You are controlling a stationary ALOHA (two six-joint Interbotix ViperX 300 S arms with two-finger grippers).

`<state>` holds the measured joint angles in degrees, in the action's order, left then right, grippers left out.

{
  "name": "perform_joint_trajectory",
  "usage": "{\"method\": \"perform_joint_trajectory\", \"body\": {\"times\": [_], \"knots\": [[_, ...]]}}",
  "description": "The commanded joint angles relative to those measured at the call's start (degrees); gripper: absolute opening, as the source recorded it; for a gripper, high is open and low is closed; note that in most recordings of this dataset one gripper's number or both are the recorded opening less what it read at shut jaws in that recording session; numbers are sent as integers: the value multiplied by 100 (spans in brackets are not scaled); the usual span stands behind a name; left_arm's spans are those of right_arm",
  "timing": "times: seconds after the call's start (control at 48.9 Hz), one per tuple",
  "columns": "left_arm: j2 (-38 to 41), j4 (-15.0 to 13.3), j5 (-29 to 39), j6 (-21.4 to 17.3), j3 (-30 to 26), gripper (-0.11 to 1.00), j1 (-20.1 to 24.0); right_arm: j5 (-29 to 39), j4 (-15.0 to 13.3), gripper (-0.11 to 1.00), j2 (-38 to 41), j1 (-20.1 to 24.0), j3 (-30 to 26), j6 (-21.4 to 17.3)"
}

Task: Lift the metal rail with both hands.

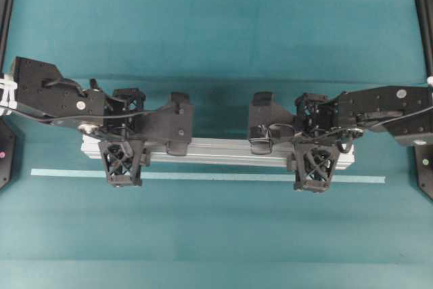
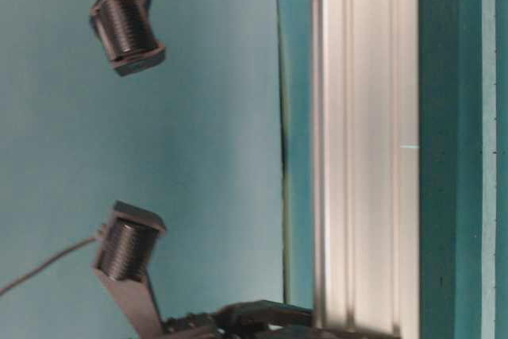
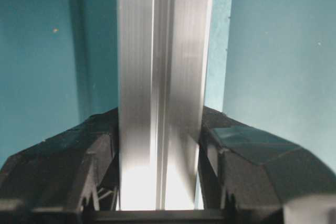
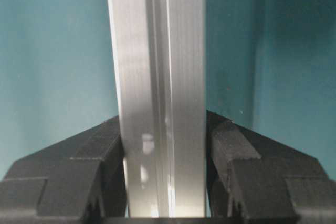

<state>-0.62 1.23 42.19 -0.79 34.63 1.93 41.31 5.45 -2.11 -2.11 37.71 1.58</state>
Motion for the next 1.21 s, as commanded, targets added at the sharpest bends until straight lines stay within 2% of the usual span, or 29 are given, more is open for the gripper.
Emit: {"method": "perform_joint_trajectory", "body": {"times": [0.0, 0.225, 0.839, 1.187], "knots": [[-53, 26, -220, 26, 141, 36, -53, -149, 9, 39, 44, 97, 35, 44], [-26, 26, -545, 316, 316, 36, -114, -519, 9, 39, 158, 114, 202, 62], [-9, 26, -1099, 404, 562, 36, -114, -905, 9, 39, 404, 149, 334, 79], [53, 26, -1274, 633, 571, 36, -185, -1134, 0, 39, 457, 141, 431, 79]]}}
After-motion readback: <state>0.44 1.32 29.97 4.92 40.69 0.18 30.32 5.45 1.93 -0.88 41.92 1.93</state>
